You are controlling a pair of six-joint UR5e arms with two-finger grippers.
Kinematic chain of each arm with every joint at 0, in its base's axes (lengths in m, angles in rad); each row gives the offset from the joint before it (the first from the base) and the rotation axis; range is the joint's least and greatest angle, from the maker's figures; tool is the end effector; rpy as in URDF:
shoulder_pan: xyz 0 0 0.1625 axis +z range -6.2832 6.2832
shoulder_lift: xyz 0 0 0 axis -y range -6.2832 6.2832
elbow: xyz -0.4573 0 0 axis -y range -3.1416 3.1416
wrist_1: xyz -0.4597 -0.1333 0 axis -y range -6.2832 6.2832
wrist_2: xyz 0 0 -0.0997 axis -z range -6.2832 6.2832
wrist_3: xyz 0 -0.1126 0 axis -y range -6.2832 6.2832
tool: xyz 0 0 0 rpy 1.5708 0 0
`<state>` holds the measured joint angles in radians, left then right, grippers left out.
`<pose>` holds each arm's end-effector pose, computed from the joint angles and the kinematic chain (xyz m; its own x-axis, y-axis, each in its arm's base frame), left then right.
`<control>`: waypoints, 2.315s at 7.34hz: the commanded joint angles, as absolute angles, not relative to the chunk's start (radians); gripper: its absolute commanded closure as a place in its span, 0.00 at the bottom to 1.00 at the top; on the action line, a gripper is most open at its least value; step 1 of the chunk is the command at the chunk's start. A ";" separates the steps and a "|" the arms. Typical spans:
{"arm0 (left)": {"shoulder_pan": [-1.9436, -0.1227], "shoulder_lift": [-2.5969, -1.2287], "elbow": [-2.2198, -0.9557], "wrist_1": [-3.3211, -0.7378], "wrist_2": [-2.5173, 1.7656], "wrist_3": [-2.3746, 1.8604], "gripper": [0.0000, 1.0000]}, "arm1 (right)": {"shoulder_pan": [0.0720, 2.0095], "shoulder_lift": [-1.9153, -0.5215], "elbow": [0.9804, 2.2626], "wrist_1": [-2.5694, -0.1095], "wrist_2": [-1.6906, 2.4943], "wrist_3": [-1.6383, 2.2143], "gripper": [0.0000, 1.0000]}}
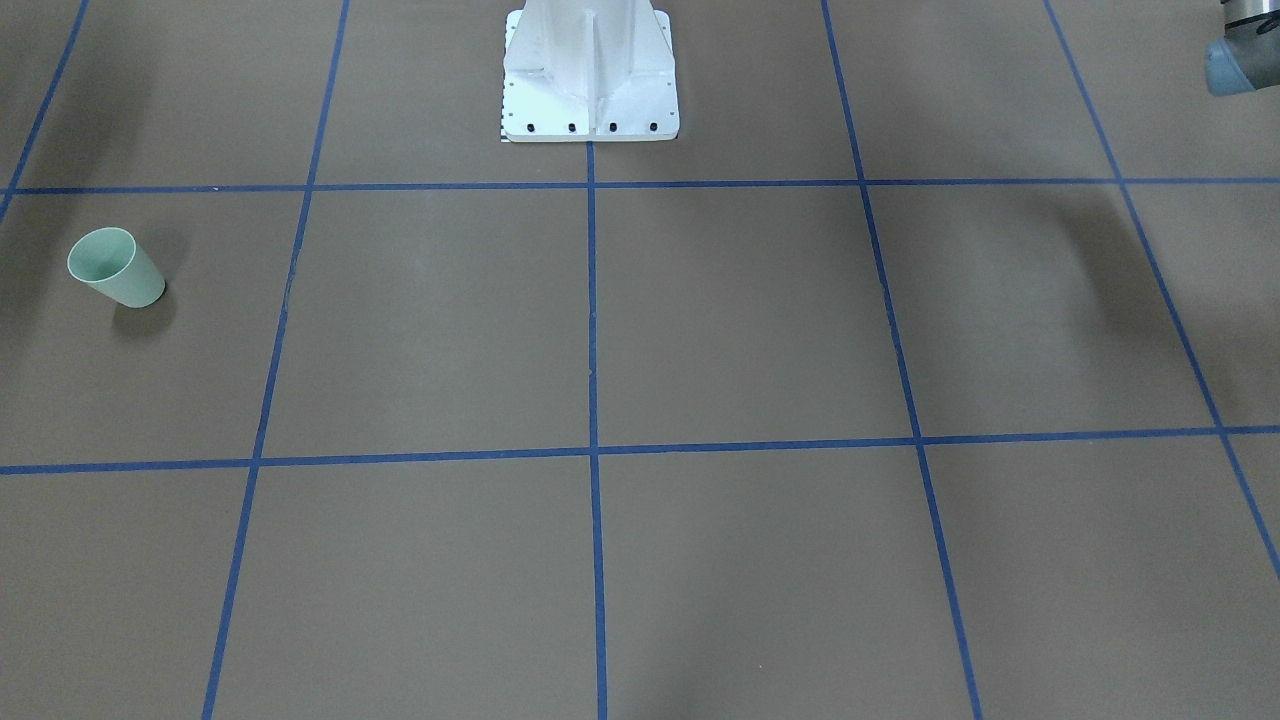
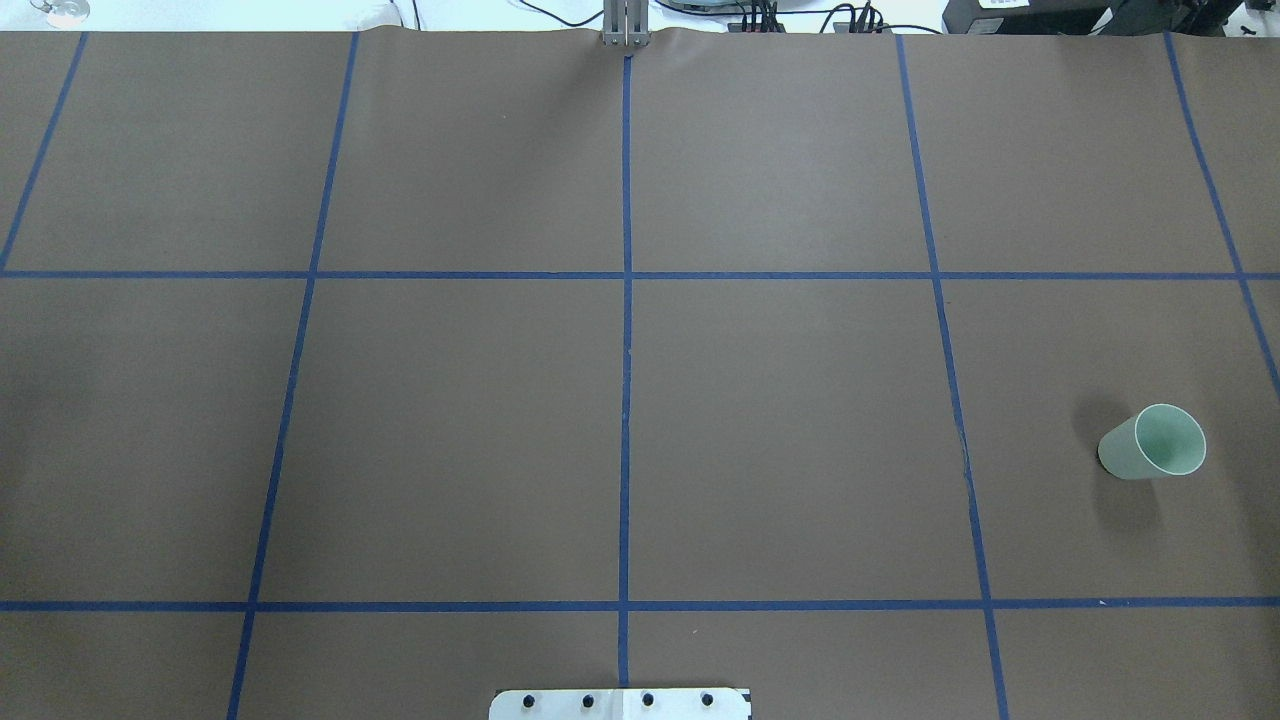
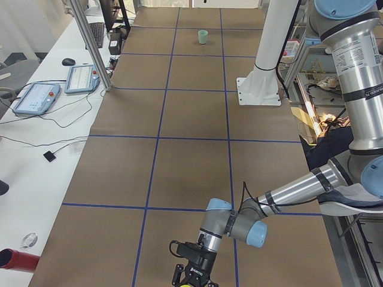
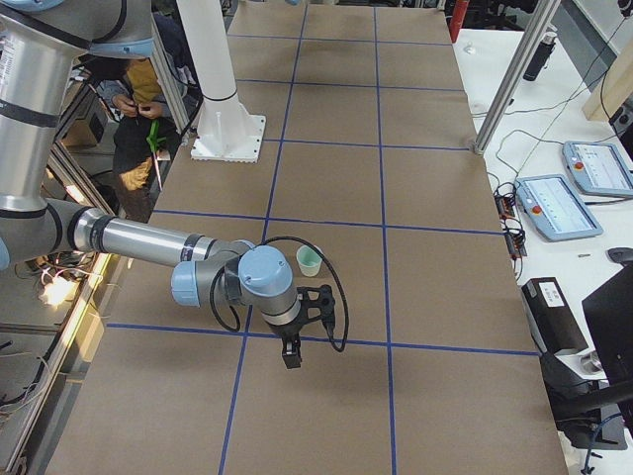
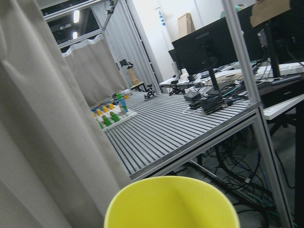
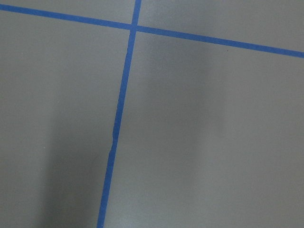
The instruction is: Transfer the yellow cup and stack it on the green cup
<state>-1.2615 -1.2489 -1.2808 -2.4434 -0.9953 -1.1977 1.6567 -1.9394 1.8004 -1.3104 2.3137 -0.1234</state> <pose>-0.0781 -0.3948 0.9259 0.5807 -0.8127 -0.0484 0.6767 0.4488 0.5836 0.0912 -0.3931 0.7230 0.7457 -0.1400 0.6514 0.0067 0.9792 0.2028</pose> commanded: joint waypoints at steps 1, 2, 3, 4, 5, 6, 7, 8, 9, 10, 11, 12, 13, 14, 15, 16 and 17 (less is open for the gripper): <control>-1.262 -1.253 -1.282 -2.628 -1.005 -1.074 0.55 | 1.657 -1.919 1.799 -1.293 2.313 -0.121 0.00; -1.261 -1.262 -1.282 -2.691 -1.008 -1.005 0.55 | 1.657 -1.913 1.799 -1.292 2.313 -0.121 0.00; -1.261 -1.267 -1.285 -2.756 -1.053 -0.984 0.55 | 1.657 -1.904 1.802 -1.292 2.312 -0.121 0.00; -1.261 -1.269 -1.285 -2.823 -1.109 -0.980 0.55 | 1.657 -1.898 1.801 -1.292 2.312 -0.120 0.00; -1.261 -1.275 -1.290 -2.876 -1.115 -0.960 0.55 | 1.657 -1.894 1.802 -1.292 2.313 -0.120 0.00; -1.259 -1.287 -1.296 -2.972 -1.138 -0.942 0.55 | 1.657 -1.887 1.798 -1.293 2.313 -0.120 0.00; -1.259 -1.316 -1.301 -3.055 -1.175 -0.886 0.55 | 1.657 -1.887 1.795 -1.293 2.315 -0.120 0.00; -1.259 -1.339 -1.310 -3.091 -1.208 -0.821 0.55 | 1.657 -1.885 1.798 -1.293 2.316 -0.120 0.00; -1.261 -1.360 -1.348 -3.133 -1.292 -0.784 0.55 | 1.657 -1.885 1.795 -1.293 2.318 -0.118 0.00; -1.261 -1.362 -1.432 -3.170 -1.447 -0.755 0.55 | 1.657 -1.885 1.795 -1.293 2.318 -0.118 0.00; -1.262 -1.361 -1.513 -3.174 -1.582 -0.730 0.60 | 1.657 -1.884 1.795 -1.293 2.318 -0.118 0.00; -1.262 -1.371 -1.573 -3.174 -1.620 -0.720 0.63 | 1.657 -1.879 1.796 -1.293 2.318 -0.117 0.00; -1.261 -1.377 -1.641 -3.172 -1.650 -0.718 0.63 | 1.657 -1.875 1.798 -1.293 2.318 -0.103 0.00; -1.259 -1.412 -1.695 -3.172 -1.731 -0.718 0.62 | 1.657 -1.873 1.804 -1.293 2.319 -0.100 0.00; -1.259 -1.477 -1.722 -3.175 -1.806 -0.718 0.59 | 1.657 -1.861 1.810 -1.293 2.319 -0.095 0.00; -1.256 -1.558 -1.732 -3.175 -1.833 -0.719 0.54 | 1.657 -1.839 1.818 -1.293 2.322 -0.078 0.00; -1.235 -1.615 -1.730 -3.174 -1.859 -0.719 0.55 | 1.657 -1.826 1.818 -1.293 2.353 -0.080 0.00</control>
<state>-1.2521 -1.5363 -1.7214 -3.1746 -1.8172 -0.7190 1.6567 -1.8447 1.8142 -1.2932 2.3287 -0.0851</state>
